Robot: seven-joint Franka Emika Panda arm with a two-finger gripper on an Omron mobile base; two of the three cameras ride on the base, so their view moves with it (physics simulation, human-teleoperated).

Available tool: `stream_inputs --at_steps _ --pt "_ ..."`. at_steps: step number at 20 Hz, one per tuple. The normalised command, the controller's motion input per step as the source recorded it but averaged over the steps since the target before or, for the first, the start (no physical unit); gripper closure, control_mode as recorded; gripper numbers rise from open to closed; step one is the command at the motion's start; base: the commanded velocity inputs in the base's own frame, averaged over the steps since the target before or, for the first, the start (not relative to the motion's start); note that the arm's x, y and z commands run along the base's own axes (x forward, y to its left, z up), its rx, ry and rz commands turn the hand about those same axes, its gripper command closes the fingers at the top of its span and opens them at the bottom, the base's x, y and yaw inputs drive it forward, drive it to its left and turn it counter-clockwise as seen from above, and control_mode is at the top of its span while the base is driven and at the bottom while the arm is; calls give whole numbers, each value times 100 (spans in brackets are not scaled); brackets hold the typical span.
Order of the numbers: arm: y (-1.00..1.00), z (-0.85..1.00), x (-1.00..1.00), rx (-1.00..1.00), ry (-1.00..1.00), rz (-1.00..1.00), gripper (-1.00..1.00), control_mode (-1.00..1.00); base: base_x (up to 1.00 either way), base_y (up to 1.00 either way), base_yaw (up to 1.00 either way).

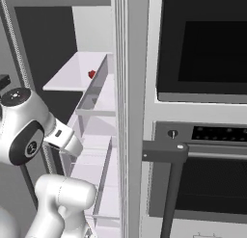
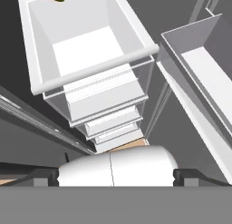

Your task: Take the strawberry from the fridge and place it on top of the pancake, located on the dining counter.

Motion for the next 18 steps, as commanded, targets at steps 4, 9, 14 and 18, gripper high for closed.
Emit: stream_inputs --at_steps 4,9,14,18 --pt "0 0 12 0 0 0 -100 -100 12 0 0" --pt "0 14 29 -2 -16 1 -100 -100 0 0 0" --pt "0 41 29 -5 -32 17 -100 -100 0 0 0" --pt "9 61 12 -8 -14 5 -100 -100 0 0 0"
